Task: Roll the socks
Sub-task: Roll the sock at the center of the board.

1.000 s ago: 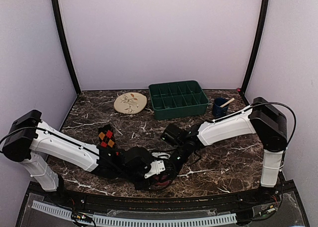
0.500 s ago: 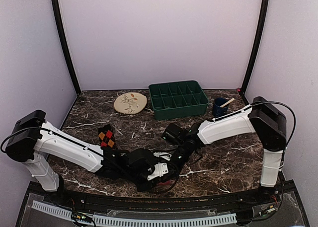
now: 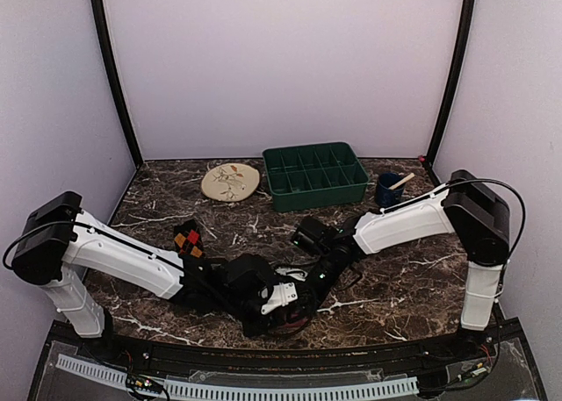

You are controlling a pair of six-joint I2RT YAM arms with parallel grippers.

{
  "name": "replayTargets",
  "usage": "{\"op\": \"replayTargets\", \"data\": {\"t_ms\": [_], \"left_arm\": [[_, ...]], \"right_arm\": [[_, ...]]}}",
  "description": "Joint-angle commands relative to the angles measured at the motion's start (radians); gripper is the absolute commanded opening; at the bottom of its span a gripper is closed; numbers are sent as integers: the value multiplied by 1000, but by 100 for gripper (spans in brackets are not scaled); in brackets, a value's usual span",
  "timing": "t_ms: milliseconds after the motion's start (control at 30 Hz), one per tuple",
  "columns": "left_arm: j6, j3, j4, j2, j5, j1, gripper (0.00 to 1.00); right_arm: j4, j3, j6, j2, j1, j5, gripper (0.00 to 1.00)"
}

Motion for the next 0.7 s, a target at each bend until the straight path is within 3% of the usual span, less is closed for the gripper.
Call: {"op": "replayTargets", "data": {"t_ms": [0, 667], "left_arm": [[-101, -49, -121, 40, 75, 74, 0], [-149, -70, -80, 60, 243, 184, 0]], "right_arm": [[40, -52, -4, -32, 2, 36, 27], [133, -136, 68, -139, -37, 90, 38]]}}
